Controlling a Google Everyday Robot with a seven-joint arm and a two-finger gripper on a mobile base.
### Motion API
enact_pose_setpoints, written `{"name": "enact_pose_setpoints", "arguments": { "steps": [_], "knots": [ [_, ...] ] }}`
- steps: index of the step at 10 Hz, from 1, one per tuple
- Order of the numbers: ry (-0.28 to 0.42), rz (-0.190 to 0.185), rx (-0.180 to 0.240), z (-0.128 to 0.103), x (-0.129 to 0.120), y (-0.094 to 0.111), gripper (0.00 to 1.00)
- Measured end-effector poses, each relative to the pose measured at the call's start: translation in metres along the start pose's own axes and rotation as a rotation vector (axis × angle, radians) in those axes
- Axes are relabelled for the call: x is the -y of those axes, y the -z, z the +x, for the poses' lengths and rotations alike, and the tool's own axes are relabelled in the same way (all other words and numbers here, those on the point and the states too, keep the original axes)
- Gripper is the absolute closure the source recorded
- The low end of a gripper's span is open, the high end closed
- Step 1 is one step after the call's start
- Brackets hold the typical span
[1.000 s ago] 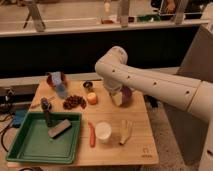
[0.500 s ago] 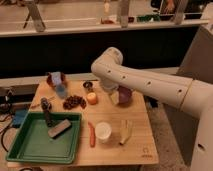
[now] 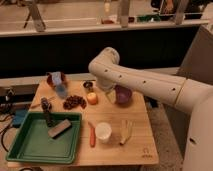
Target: Place apple in metal cup
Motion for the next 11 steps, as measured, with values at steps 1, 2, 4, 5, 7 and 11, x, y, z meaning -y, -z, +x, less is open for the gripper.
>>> {"name": "enact_pose_setpoints", "arguments": {
  "steps": [1,2,4,5,7,11],
  "knots": [
    [0.012,0.003,0.006,-0.004,0.006,-0.002,0.20],
    [0.026,0.008,0.014,-0.008,0.011,-0.004,0.20],
    [0.041,0.012,0.023,-0.004,0.015,-0.010,0.20],
    [0.051,0.015,0.030,-0.006,0.019,-0.012,0.20],
    [0.069,0.021,0.048,-0.008,0.026,-0.017,0.20],
    [-0.216,0.055,0.160,0.024,0.016,-0.025,0.20]
  ]
}}
